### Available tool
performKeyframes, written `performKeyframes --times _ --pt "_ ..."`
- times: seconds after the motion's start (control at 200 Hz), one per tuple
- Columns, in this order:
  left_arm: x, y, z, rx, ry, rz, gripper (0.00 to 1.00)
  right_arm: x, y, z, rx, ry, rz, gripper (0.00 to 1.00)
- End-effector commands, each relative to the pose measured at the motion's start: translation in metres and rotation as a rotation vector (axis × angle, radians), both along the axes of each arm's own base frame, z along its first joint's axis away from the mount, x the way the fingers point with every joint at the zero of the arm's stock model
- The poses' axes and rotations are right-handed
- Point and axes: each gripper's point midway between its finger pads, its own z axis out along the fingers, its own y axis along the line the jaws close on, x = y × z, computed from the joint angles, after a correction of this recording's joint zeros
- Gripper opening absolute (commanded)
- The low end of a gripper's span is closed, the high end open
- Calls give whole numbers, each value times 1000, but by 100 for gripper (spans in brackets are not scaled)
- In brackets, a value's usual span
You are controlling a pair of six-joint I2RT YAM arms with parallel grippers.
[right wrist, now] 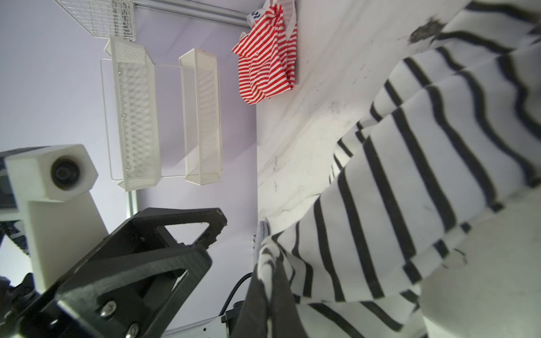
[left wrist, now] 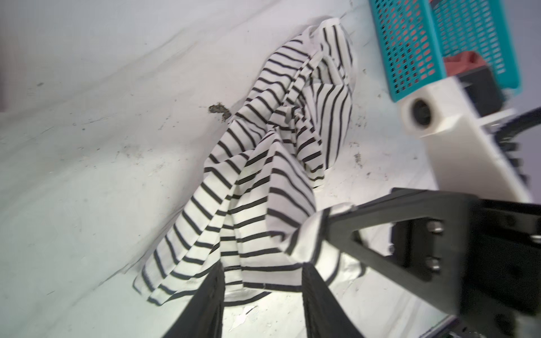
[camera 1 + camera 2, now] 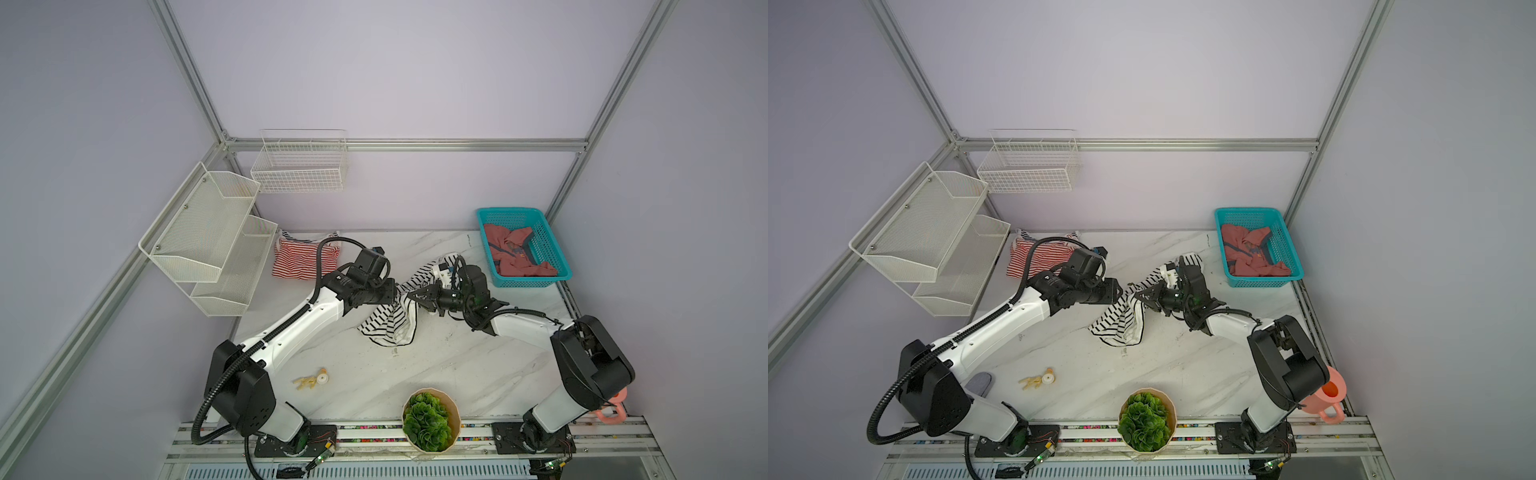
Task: Fold and stack tank tops
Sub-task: Smooth out the tank top at the center of the table.
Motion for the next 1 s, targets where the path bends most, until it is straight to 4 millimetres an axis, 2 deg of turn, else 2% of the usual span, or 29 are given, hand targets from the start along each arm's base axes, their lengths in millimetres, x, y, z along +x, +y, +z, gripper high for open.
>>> performKeyframes --times 0.0,0.18,0.355,0.55,0.8,0.995 --pt "-8 24 -31 168 70 -9 43 1 -26 -11 -119 -14 -62 0" --pt "-20 25 -65 241 167 -94 45 4 -45 -18 -143 -11 -101 0" --pt "-30 38 -88 328 216 -121 52 5 -48 -31 -152 5 -86 0" --pt "-40 44 -106 352 260 -135 52 8 -50 -38 -154 12 -77 0" --pt "-49 57 -132 421 308 -133 49 9 -52 -39 -152 22 -81 0" --pt "-44 69 -146 485 320 -101 44 11 -52 -36 -148 19 -84 0"
